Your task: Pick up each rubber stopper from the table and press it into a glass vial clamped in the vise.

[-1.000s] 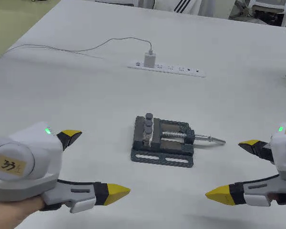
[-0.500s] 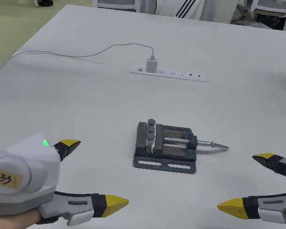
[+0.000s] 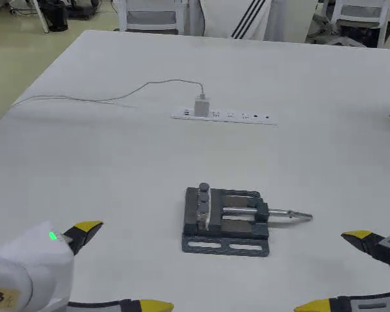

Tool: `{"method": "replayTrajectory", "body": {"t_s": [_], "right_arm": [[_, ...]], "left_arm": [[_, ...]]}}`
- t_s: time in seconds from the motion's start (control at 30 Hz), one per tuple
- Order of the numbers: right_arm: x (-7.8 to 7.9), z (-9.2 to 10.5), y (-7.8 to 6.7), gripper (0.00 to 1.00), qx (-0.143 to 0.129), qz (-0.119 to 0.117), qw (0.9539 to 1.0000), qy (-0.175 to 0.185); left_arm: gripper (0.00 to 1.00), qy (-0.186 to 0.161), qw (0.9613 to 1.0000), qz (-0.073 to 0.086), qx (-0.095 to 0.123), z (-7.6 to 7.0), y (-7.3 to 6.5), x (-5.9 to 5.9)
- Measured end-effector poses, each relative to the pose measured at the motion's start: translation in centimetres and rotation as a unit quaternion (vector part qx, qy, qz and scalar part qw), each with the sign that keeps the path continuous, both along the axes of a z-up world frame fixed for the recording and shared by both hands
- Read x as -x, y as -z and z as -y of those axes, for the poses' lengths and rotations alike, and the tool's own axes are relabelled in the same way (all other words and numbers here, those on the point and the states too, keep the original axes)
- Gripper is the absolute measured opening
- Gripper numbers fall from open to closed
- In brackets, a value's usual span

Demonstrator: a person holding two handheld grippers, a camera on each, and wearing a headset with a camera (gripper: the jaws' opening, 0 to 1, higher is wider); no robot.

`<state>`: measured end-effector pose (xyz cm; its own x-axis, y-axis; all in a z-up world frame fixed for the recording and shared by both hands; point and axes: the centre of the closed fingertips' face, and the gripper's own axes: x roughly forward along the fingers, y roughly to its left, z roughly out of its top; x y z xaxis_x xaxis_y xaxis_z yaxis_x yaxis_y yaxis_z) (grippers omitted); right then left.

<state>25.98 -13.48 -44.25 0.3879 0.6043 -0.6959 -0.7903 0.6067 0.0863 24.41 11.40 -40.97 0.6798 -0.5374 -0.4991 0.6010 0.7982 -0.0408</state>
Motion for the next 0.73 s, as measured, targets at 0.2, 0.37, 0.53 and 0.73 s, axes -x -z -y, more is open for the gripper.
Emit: {"method": "replayTrajectory", "body": {"t_s": [0.2, 0.37, 0.53, 0.73], "right_arm": [[0.2, 1.2, 0.2, 0.99, 0.000, 0.002, 0.9998, 0.018], [0.3, 1.0, 0.0, 0.99, -0.008, 0.007, 0.9996, 0.025], [0.5, 1.0, -0.1, 0.99, -0.006, 0.009, 0.9996, 0.024], [0.7, 0.6, -0.1, 0.99, -0.006, 0.010, 0.9997, 0.022]], "left_arm": [[0.98, -0.010, 0.9999, 0.004, 0.012, 0.5, -0.5, -0.2], [0.98, -0.022, 0.9994, 0.005, 0.027, 0.6, -0.8, -0.3], [0.98, -0.025, 0.9993, 0.018, 0.024, 0.4, -1.6, -0.2], [0.98, -0.022, 0.9993, 0.023, 0.018, 0.4, -1.7, -0.3]]}}
